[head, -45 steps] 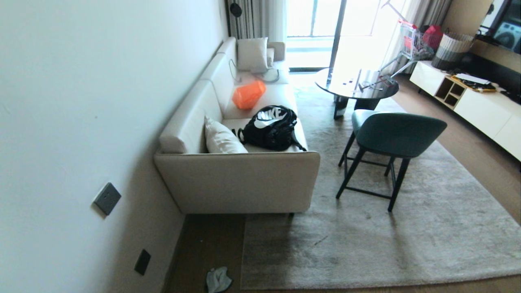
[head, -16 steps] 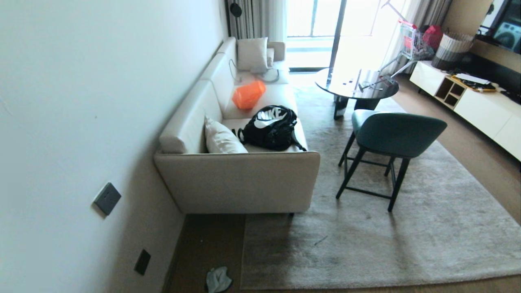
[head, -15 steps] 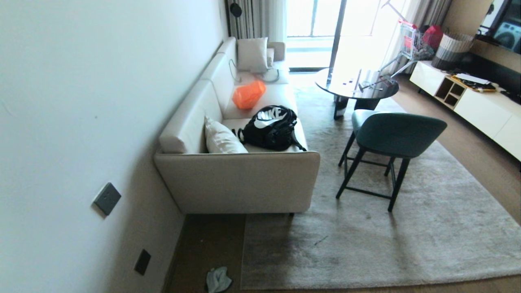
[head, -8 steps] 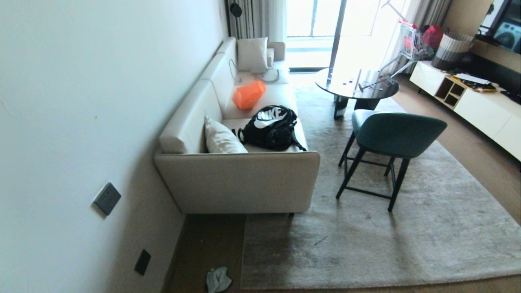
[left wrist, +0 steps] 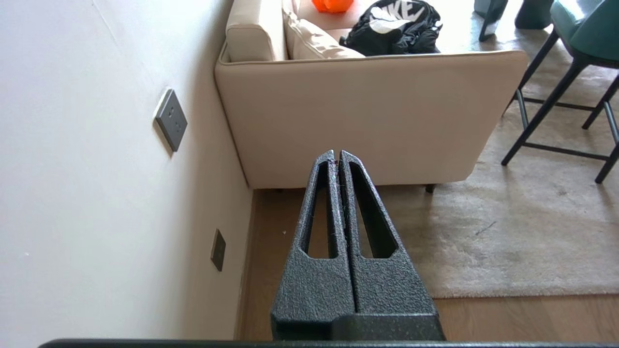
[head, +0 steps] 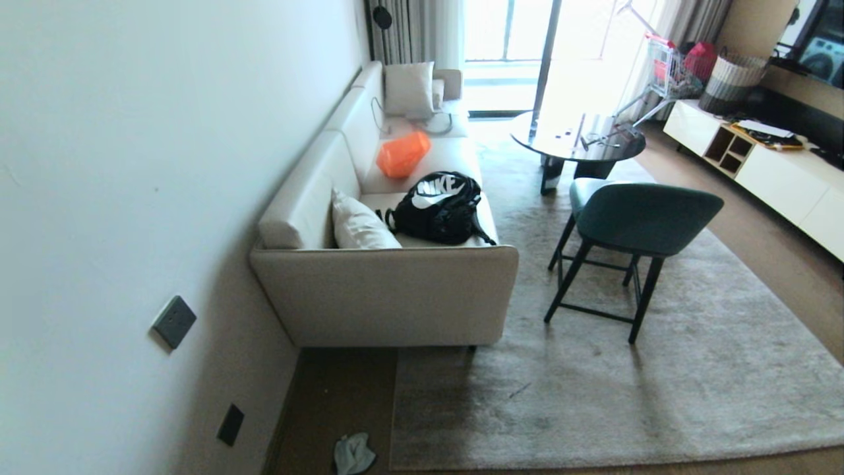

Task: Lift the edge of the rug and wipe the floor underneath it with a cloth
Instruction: Pick up the rag

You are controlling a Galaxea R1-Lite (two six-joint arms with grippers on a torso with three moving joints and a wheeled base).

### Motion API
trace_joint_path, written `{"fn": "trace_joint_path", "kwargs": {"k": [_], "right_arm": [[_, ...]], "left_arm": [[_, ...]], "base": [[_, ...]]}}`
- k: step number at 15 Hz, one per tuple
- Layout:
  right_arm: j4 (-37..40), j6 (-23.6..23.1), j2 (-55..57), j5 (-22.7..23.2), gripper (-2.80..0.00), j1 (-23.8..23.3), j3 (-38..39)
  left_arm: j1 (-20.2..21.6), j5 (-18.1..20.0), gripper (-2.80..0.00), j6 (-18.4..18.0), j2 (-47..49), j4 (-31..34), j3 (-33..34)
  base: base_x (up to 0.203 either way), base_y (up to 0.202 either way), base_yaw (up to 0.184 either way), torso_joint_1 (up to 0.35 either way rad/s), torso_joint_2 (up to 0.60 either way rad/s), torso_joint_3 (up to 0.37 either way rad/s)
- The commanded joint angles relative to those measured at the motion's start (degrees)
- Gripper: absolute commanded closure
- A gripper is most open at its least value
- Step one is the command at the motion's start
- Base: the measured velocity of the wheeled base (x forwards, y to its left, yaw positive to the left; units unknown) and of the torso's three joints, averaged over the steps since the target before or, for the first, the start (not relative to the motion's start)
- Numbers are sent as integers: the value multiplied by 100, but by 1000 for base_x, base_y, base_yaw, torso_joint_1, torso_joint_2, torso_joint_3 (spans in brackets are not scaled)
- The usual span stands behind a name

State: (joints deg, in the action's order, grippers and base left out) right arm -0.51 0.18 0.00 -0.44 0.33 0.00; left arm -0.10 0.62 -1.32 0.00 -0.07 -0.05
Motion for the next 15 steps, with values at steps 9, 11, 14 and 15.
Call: {"fn": "trace_joint_path", "kwargs": {"k": [9,11,14,15], "right_arm": [[-2,8,9,0,0,2,0],[-2,8,9,0,0,2,0],[-2,8,9,0,0,2,0],[-2,8,9,0,0,2,0]], "left_arm": [[1,-1,0,0,0,-1,-3],[1,-1,0,0,0,-1,5],[1,-1,0,0,0,-1,-1],[1,-1,0,0,0,-1,-3]], "base": [[0,0,0,-126,315,178],[0,0,0,-129,332,193],[0,0,0,-131,340,200],[0,0,0,-142,355,215]]}}
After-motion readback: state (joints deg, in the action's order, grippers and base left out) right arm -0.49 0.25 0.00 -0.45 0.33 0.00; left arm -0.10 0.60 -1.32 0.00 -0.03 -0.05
